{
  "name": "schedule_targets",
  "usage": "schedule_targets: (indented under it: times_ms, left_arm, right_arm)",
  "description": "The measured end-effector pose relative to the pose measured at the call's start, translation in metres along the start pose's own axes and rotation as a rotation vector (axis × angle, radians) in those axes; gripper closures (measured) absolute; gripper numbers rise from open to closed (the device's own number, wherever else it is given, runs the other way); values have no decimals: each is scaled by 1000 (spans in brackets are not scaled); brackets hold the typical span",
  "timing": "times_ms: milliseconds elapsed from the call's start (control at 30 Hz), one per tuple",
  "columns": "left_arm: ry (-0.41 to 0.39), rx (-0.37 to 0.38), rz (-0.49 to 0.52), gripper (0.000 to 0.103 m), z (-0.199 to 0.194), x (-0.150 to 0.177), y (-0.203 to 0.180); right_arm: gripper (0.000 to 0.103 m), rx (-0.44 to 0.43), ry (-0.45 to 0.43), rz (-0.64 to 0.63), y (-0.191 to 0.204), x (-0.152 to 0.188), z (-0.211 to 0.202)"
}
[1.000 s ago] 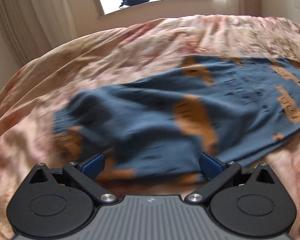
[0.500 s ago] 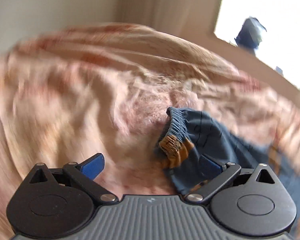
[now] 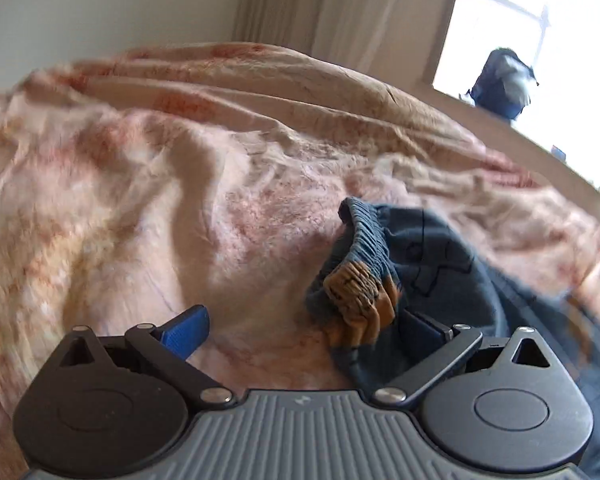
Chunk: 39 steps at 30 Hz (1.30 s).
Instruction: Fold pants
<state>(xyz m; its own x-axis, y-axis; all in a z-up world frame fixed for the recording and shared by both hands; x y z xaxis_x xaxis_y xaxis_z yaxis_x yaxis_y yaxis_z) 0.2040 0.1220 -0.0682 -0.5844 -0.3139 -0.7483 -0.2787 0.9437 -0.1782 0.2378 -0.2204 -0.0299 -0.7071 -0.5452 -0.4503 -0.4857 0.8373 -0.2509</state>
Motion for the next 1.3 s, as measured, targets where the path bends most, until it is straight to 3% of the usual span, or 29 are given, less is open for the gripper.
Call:
schedule_targets:
  times_ms: [67,133,267,367,467,567,667,767,833,933,1000,1133,1200,1233,1300]
  left_arm:
    - [-10,-18,28,0,-3,-1,-4]
    - [-25,-34,23,0,-12,-3,-6]
    - [-125,-17,81,0,-37,-8,-26]
    - [-116,27,239,0,-39,-8,-68]
    - [-114,86,352,0,-32,-8,-128]
    - [-141,151,337,0,-23,4,-184]
    - [-107,84,377,0,-1,33,-219]
    - [-85,25,505,0,25,59,-225]
    - [-64,76,465,0,27,53,-217]
    - [-28,76,430,0,32,32,-209]
    - [-37,84,400,0,29,18,-204]
    - [-44,251,354,0,26,-6,-219]
    - [-33,314,421,0,34,-8,-235]
    - [-14,329,504,0,40,-4,-244]
    - [18,257,686,0,61,6,-257]
  right_arm:
    - [1,135,-28,49,-20,16,-2]
    - [1,212,-87,145,-39,30,-14]
    - [1,186,-225,340,-46,67,-52]
    - [1,205,-297,339,-32,97,-66]
    - [1,249,-292,289,-19,112,-62]
    - [1,265,-309,312,-23,123,-63]
    - [1,267,-272,379,-42,150,-57]
    - [1,311,-250,396,-74,191,-55]
    - [1,309,-262,425,-98,217,-63]
    - [0,339,-263,501,-135,246,-76]
    - [0,307,-289,571,-159,259,-84]
    - [0,195,-342,620,-185,252,-84]
    - [0,193,-333,576,-186,241,-77]
    - [0,198,-326,544,-184,237,-72]
    - [0,243,-256,472,-179,232,-55]
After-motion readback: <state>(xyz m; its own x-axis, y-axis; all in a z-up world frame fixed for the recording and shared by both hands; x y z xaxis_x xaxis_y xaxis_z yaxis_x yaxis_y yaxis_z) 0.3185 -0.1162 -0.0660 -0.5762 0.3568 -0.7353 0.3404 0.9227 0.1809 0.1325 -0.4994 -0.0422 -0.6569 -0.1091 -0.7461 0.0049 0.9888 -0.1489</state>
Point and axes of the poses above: each gripper's, at about its wrist camera, not at the fingertips, and z roughly the way its jaws point, y to its left, x to its underside, the point moved 4 cm from there along z, roughly the way its jaws point, and after that the axes turned 3 degrees about -z, right-handed, at the moved point
